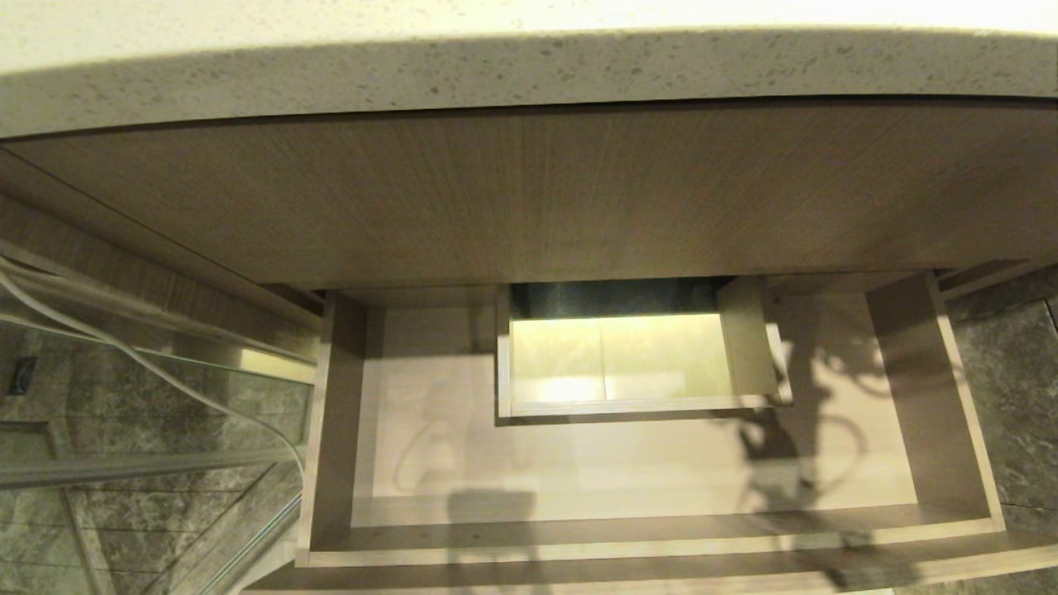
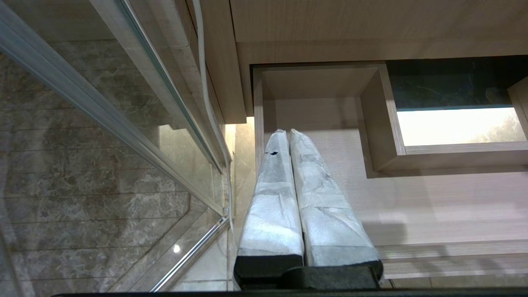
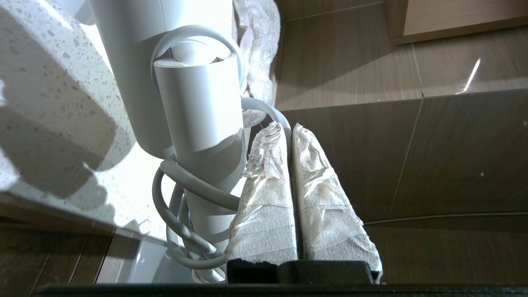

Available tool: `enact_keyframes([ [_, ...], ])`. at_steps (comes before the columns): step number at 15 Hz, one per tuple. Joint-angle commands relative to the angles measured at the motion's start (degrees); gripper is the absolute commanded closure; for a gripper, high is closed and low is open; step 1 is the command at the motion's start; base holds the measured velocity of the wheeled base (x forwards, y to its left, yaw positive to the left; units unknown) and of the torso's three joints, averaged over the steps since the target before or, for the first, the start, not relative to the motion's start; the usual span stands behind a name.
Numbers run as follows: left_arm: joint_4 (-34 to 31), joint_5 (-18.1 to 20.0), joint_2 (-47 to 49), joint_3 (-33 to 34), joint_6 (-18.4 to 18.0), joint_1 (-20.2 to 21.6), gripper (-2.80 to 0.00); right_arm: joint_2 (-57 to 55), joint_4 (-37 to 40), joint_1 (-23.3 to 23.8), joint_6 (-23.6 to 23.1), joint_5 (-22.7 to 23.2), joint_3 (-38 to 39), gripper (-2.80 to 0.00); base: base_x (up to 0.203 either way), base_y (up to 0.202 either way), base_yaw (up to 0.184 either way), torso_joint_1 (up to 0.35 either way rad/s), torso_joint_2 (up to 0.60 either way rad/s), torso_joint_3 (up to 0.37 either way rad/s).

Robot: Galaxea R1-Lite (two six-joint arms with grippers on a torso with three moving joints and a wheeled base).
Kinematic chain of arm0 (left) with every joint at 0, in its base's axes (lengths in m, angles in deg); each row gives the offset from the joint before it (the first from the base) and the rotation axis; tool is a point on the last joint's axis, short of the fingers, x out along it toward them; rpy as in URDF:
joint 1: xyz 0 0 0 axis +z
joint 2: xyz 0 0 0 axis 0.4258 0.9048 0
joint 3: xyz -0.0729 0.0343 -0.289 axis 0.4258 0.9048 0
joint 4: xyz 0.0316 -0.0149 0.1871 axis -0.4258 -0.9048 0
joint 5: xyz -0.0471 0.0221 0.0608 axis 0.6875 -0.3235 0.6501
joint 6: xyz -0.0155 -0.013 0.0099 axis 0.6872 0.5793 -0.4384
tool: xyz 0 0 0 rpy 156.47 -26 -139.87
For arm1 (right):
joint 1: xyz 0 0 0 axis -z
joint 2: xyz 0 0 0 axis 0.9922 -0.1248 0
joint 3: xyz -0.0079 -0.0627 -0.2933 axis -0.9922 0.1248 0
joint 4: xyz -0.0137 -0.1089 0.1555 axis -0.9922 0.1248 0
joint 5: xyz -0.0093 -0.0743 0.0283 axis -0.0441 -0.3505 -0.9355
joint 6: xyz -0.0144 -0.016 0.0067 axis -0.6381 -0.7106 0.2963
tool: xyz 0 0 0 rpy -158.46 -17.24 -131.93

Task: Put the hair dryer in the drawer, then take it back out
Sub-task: Place it on the countertop

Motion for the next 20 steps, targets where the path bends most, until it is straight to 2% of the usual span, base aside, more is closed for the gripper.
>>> enact_keyframes([
  [1, 0.0, 0.0, 0.0, 2.3, 0.1, 0.0, 0.0, -4.1, -2.8, 0.1, -0.4, -0.1, -0.5, 0.0, 0.0, 0.0, 0.0, 0.0, 0.0, 0.0],
  [10, 0.0, 0.0, 0.0, 2.3, 0.1, 0.0, 0.0, -14.7, -20.9, 0.0, -0.5, -8.0, -0.5, 0.0, 0.0, 0.0, 0.0, 0.0, 0.0, 0.0],
  [13, 0.1, 0.0, 0.0, 2.3, 0.0, 0.0, 0.0, -16.9, -26.2, -0.1, -0.6, -8.4, 0.7, 0.0, 0.0, 0.0, 0.0, 0.0, 0.0, 0.0],
  [20, 0.1, 0.0, 0.0, 2.3, 0.1, 0.0, 0.0, -18.7, -28.6, -0.1, -0.8, -7.9, 4.7, 0.0, 0.0, 0.0, 0.0, 0.0, 0.0, 0.0],
])
